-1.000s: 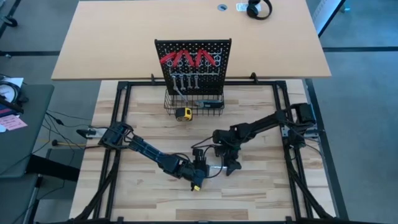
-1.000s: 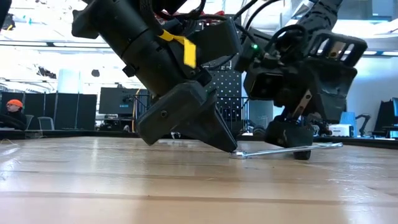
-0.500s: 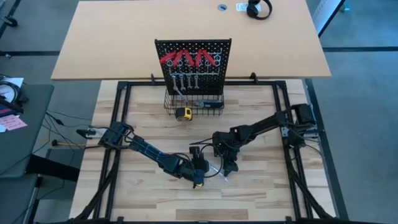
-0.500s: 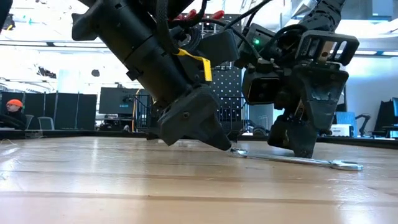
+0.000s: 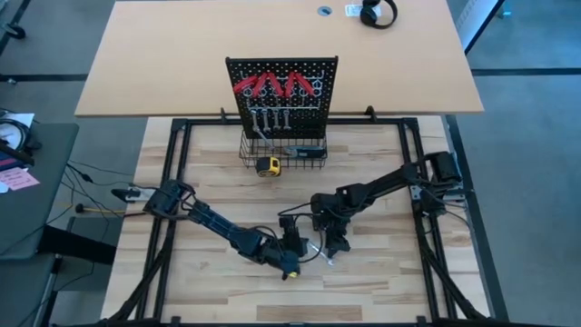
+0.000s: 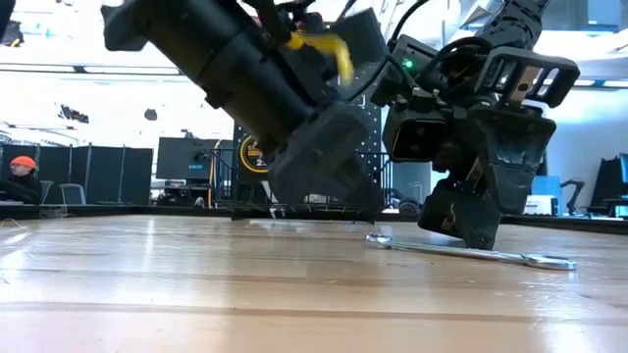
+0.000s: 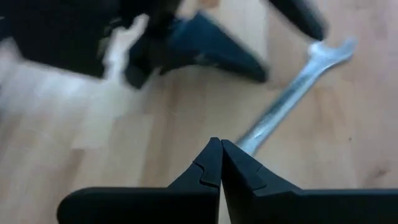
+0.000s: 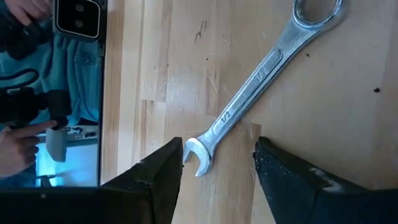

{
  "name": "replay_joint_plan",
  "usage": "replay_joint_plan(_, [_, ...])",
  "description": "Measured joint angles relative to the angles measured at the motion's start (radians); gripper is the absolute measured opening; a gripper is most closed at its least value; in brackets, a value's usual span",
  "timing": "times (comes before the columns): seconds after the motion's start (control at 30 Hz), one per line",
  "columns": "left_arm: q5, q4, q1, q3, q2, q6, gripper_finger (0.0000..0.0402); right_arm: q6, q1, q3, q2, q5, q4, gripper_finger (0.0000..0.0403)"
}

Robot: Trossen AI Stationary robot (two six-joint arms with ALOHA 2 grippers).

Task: Hang tools onto peg board
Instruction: Hang the wrench into the pegboard

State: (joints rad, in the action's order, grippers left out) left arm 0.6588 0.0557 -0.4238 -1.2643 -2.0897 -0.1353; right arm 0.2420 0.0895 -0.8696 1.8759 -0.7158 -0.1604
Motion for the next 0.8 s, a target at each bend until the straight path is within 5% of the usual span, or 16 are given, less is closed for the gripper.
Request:
replay_joint_plan(0.27, [-0.109,0.030,0.032,-0.003,-0.062,-0.058,0.0000,0.004,0.010,-0.001,-0.006,0.014,-0.001,0.0213])
replay_joint_plan(0.8, [-0.071,-0.012,0.019,-0.013,-0.021,-0.003,0.0000,0.046,0.110,-0.002,-0.006,0.071,0.018,0.0213])
